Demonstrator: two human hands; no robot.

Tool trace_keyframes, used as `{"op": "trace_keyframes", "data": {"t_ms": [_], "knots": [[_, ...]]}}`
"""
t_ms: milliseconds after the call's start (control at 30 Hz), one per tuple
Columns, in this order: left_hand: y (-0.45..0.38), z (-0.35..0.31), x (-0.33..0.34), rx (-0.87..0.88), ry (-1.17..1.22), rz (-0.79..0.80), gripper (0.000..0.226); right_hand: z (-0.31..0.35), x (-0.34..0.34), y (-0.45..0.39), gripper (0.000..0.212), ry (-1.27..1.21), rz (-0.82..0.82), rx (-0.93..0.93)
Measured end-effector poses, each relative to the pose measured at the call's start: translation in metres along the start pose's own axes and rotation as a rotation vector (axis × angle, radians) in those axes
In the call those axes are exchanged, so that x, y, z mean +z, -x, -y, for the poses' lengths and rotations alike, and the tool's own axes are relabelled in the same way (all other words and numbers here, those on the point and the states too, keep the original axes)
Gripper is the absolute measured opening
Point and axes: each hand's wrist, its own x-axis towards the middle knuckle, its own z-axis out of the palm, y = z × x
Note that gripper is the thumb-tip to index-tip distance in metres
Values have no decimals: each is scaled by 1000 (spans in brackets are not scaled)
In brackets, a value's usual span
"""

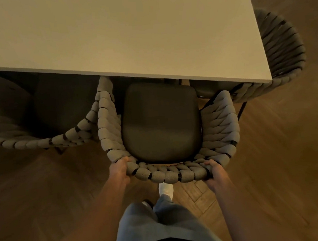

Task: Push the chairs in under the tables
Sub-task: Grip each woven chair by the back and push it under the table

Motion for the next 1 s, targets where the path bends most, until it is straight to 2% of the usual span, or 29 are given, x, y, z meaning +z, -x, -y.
{"op": "trace_keyframes", "data": {"t_ms": [200, 433, 733, 867, 1000], "knots": [[-15, -18, 21, -9, -13, 23, 36, 11, 16, -17, 44, -5, 35, 8], [-41, -53, 15, -7, -78, 12, 39, -13, 46, -17, 35, -77, 72, 44], [-65, -73, 16, -53, -83, 10, 36, -30, 72, -35, 51, -88, -10, 79], [-73, -71, 21, -54, -72, 23, 31, -24, 78, -39, 33, -74, 1, 77], [-77, -68, 26, -87, -49, 7, 33, -20, 79, -44, 38, -70, -25, 72]]}}
